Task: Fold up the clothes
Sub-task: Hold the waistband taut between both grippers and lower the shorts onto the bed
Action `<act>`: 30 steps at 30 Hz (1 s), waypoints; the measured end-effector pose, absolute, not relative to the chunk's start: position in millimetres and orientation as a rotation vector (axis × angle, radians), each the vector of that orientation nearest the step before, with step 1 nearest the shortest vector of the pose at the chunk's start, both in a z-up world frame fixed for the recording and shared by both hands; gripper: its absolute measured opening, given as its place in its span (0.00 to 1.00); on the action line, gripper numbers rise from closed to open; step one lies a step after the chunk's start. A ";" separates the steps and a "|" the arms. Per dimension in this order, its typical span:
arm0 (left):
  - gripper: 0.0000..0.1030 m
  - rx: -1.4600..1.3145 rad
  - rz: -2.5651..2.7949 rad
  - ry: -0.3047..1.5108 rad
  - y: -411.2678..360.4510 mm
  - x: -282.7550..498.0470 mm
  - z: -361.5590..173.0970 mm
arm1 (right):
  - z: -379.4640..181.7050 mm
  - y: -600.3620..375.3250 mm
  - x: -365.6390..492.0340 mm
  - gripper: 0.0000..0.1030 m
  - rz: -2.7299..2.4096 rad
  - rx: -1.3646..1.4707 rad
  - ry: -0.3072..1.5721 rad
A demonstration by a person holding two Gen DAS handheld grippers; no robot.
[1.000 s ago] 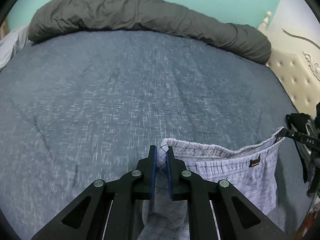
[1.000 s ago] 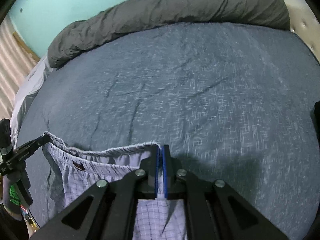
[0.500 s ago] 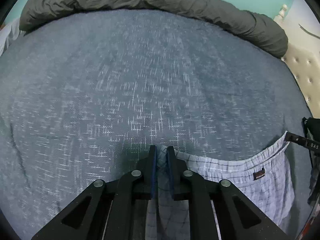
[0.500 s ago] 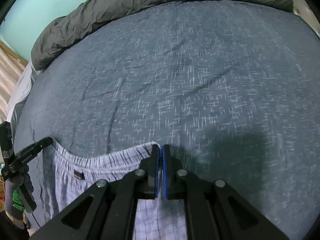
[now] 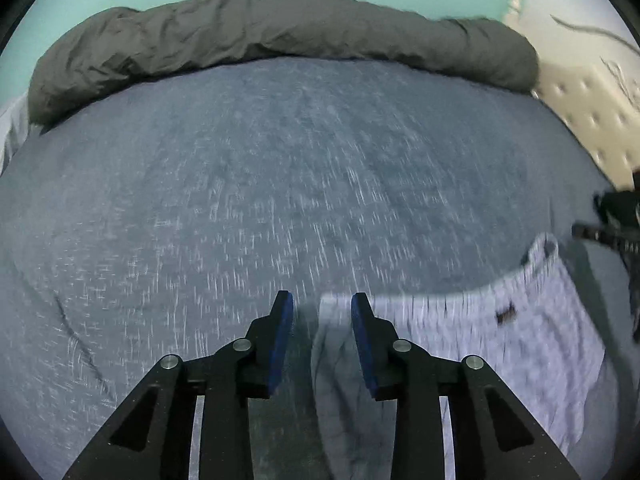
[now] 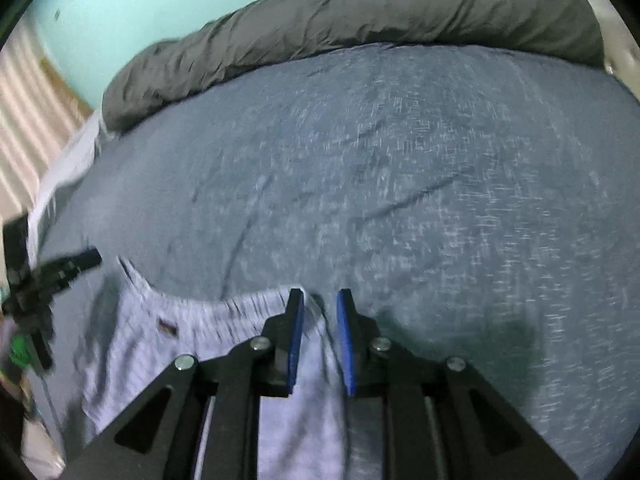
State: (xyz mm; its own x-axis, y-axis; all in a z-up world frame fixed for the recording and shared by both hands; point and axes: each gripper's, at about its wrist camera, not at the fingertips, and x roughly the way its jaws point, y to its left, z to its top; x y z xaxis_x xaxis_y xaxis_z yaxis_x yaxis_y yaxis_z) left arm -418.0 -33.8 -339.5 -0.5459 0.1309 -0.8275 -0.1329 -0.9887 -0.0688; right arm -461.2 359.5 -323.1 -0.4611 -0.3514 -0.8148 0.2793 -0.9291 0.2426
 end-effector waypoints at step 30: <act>0.01 -1.404 2.590 -0.060 -23.5 -425.5 -365.4 | -363.7 312.9 -474.4 0.05 -2.371 1.351 0.204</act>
